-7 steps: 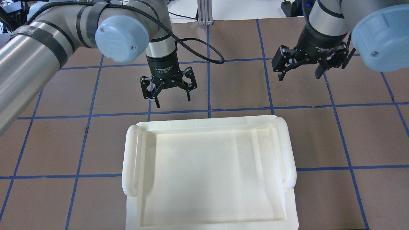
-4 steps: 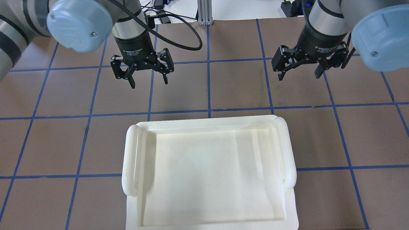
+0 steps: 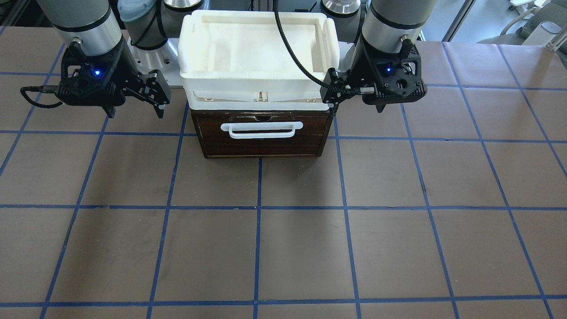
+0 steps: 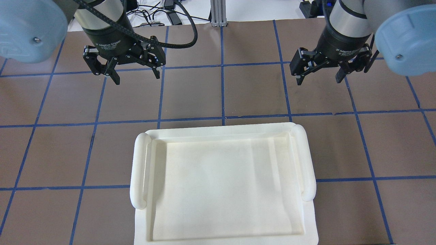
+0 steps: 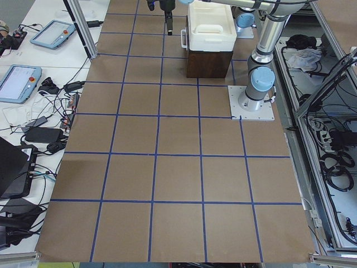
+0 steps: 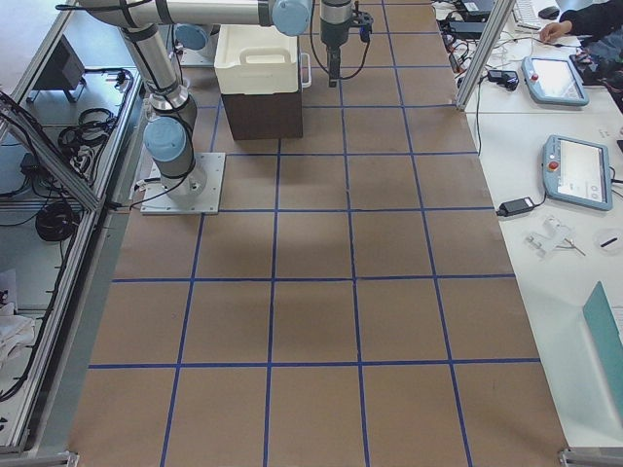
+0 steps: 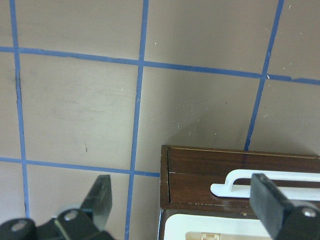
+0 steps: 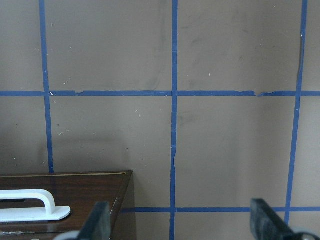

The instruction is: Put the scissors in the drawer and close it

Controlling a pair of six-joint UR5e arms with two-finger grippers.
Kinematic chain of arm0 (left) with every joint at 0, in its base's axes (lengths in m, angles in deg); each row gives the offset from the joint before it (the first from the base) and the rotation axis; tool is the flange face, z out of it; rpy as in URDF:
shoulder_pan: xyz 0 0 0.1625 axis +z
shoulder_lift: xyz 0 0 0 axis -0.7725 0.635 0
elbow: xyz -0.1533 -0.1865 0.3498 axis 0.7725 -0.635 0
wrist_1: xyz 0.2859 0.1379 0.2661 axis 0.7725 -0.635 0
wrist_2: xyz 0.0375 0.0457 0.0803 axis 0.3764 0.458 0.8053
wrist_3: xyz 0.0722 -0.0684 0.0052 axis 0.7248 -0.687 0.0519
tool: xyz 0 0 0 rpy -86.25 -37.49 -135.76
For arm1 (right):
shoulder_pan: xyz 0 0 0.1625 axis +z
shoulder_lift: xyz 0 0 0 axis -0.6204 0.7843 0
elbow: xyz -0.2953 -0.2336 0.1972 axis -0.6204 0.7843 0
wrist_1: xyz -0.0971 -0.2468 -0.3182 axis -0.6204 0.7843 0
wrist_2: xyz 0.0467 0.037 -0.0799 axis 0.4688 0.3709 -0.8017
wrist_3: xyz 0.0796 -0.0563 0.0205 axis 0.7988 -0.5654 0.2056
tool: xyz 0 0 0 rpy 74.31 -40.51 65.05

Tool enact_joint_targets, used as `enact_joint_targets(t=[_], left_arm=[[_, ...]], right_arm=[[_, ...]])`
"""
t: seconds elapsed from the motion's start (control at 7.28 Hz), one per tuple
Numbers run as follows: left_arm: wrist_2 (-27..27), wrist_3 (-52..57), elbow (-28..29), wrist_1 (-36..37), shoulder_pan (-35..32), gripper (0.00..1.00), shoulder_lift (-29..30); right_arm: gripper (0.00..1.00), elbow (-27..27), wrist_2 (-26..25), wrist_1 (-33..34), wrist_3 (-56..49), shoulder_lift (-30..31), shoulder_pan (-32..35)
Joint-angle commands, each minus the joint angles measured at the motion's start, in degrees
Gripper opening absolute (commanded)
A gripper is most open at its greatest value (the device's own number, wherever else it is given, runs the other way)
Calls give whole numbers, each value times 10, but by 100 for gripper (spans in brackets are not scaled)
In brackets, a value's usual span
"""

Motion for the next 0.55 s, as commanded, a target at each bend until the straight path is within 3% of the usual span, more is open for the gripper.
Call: enact_joint_targets(t=[0.0,0.41], left_arm=[[-3,46,-11,53,18,100,-9],[-1,58,-12,51,28,100,-10]], right_arm=[[100,0,0,-3,-1,0,0],[100,0,0,0,0,0,0]])
